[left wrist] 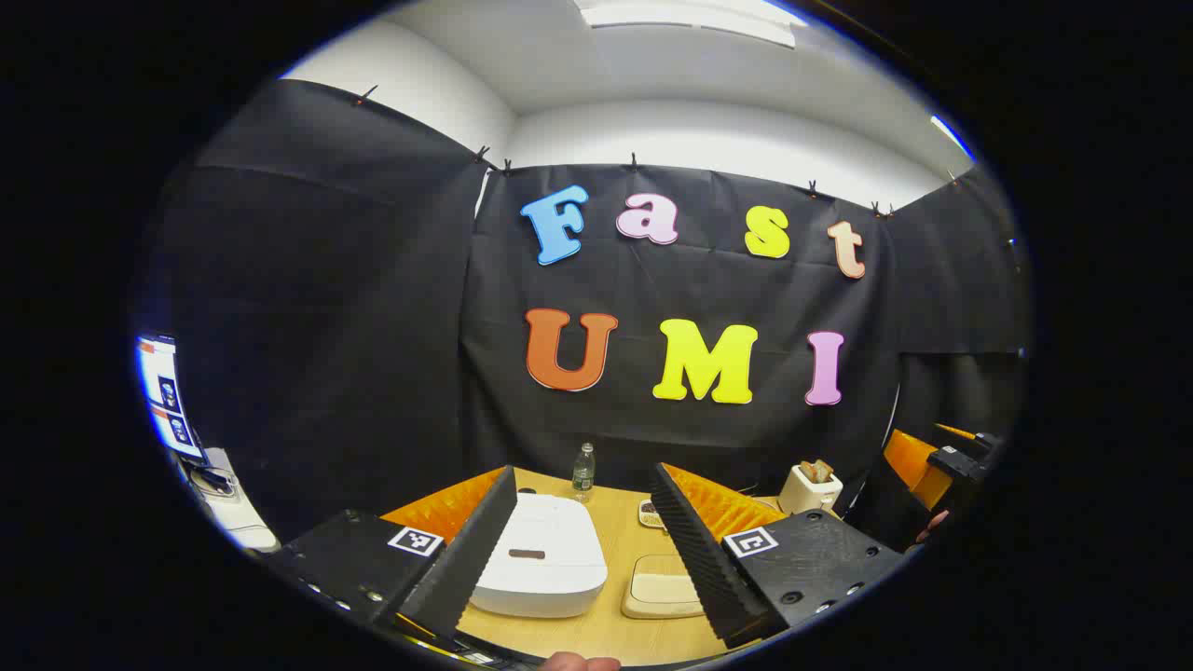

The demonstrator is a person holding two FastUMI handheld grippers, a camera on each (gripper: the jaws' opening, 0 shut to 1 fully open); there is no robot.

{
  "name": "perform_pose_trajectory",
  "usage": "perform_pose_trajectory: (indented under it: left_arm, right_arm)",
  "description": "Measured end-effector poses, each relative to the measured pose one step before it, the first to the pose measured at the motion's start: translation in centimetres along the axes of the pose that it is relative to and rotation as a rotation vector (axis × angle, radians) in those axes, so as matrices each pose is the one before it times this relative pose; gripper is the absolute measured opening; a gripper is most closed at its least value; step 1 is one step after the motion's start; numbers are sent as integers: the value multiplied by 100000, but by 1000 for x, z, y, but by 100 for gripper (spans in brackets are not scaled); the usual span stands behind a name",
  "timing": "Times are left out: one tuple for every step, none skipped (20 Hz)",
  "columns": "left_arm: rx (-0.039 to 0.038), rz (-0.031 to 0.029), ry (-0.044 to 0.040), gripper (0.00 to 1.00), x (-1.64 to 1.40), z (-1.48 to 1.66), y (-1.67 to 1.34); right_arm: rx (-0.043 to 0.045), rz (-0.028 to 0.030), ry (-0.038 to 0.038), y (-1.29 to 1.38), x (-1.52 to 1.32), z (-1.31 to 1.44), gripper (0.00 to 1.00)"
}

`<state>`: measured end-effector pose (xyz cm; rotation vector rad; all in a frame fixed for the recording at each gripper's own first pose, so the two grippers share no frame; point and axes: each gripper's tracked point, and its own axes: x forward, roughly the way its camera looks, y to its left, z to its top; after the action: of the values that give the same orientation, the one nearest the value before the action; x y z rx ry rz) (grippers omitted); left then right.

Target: Close the left gripper, press the button to open the rice cooker; take a wooden spoon from the chopstick holder with the right hand, scoop a spoonful of rice and pour it into the rice cooker, then put the wooden spoon back into the chopstick holder.

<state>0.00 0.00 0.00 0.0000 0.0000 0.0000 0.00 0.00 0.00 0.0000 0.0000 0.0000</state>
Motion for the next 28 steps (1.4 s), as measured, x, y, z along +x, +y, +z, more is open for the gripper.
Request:
perform_pose_trajectory:
  left_arm:
    - [128, -165, -164, 94, 8, 57, -124]
    - [-127, -555, 462, 94, -37, -196, -174]
    - [-227, -416, 315, 94, -87, -135, -135]
    - [-259, -90, 47, 94, 100, -155, 141]
    - [-115, 64, 26, 94, 11, -11, 70]
    - [315, -26, -85, 94, 49, 78, -47]
    - [438, -24, -219, 94, -64, 47, 138]
    - [526, -56, -224, 94, -148, 67, 114]
    - [209, 157, -2, 94, -37, -4, 119]
    - [-413, 104, 218, 94, 15, 35, 184]
    - [-683, 68, 69, 94, -111, -16, 47]
    - [-516, 267, 58, 94, 15, -22, 190]
    - [-386, 209, 223, 94, -53, 107, 122]
    - [-387, 170, 307, 94, 104, -135, 111]
    - [-109, 79, 340, 94, -14, -87, 94]
    - [131, -347, 566, 94, -38, -230, -39]
    - [463, -315, 544, 94, 52, -217, -141]
    - [651, 310, 433, 94, 148, -262, 94]
    - [432, 262, 376, 94, 136, -161, 65]
    - [-103, 63, 393, 94, -94, -41, -128]
    - [-300, 112, 106, 94, -99, -212, -37]
    - [-216, 437, 292, 94, 178, -81, -1]
    - [-338, 442, 283, 94, 183, -68, 115]
    - [-509, 306, 598, 94, 138, -304, -6]
    - [-508, 381, 724, 94, 52, -170, 15]
    - [-307, 280, 522, 94, 51, -207, 91]
    - [-179, 385, 312, 94, 166, -136, 96]
    - [-136, -332, 765, 94, 349, -296, -186]
  right_arm:
    - [-483, 209, -323, 69, 29, 155, 100]
    - [-6, 165, 342, 31, -62, -25, 100]
    - [373, 295, 111, 72, 0, 34, 100]
    - [262, -61, -310, 29, -11, 148, 100]
    - [-273, -196, -403, 20, 13, 131, 100]
    - [-365, 29, 62, 29, 10, -98, 100]
    - [-235, 341, 379, 131, -50, -29, 100]
    - [217, 231, 291, 90, 48, -181, 100]
    - [528, 215, 168, 107, 11, 44, 100]
    - [415, 33, 27, 78, 31, -9, 100]
    - [322, -16, -6, 25, 42, 54, 100]
    - [116, -27, -154, 55, 13, 0, 100]
    - [-61, -49, 31, 53, 30, 46, 100]
    - [-91, -93, 202, 33, 89, -54, 100]
    - [-61, 191, 365, 36, 67, -37, 100]
    - [-152, -62, 363, 42, 46, -201, 100]
    - [-301, 63, 658, -13, 33, -241, 100]
    - [-349, -85, 483, -85, 104, -58, 100]
    - [-62, 158, 343, 2, 98, -44, 100]
    - [-3, 157, 143, -7, 32, -12, 100]
    - [-14, 109, -321, -67, -9, 44, 100]
    - [-169, 72, 30, -72, 82, -40, 100]
    - [11, 264, 288, -51, 109, -244, 100]
    - [356, 164, 682, -80, 162, -222, 100]
    - [370, 248, 636, -74, 106, -151, 100]
    - [277, 44, 462, -83, 45, -162, 100]
    - [57, 44, 288, -167, 150, -171, 100]
    - [-7, -45, 286, -167, 174, -133, 100]
